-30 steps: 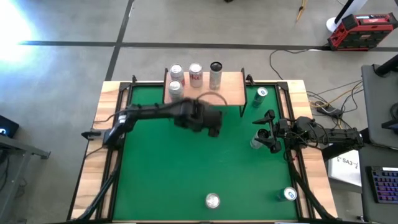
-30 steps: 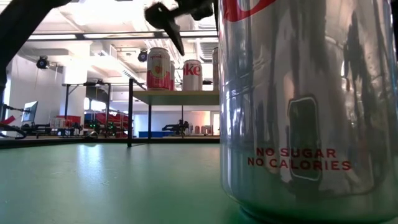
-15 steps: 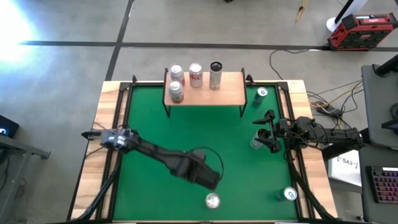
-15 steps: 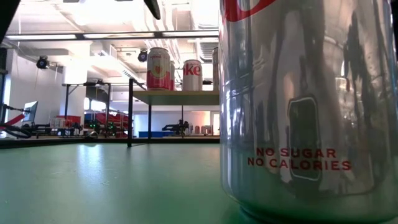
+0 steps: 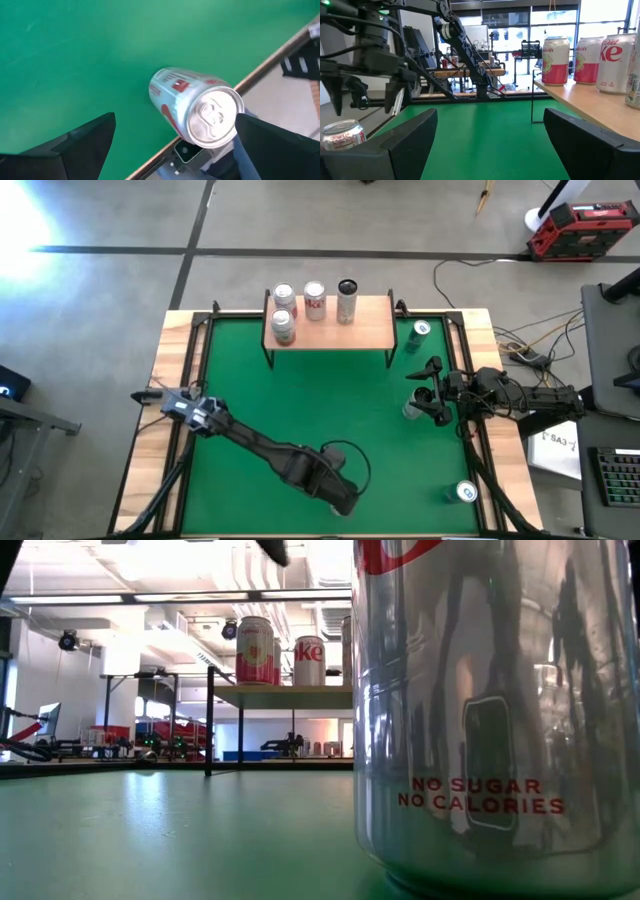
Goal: Place canned beverage on shelf
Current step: Move the red-silver soda can to the center of the table
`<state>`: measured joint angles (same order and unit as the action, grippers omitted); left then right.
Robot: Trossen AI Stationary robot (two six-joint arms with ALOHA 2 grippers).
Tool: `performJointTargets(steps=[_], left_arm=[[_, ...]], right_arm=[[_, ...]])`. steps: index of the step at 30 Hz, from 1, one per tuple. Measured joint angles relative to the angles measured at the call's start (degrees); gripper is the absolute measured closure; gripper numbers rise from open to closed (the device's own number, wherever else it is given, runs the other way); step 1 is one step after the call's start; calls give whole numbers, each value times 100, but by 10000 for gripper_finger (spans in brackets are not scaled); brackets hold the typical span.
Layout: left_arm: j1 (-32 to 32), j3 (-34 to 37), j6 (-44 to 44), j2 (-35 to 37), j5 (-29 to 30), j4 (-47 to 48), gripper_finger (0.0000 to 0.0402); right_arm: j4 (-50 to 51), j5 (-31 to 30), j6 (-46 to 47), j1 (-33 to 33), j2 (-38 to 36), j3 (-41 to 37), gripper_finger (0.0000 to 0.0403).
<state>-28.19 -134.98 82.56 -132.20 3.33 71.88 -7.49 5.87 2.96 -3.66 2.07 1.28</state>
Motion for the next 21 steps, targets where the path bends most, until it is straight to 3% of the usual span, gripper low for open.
performJointTargets(steps=[21], left_arm=[[-232,54,-1362,1,136,-962,6]], right_arm=[[0,1,-1,-1,0,1,46]])
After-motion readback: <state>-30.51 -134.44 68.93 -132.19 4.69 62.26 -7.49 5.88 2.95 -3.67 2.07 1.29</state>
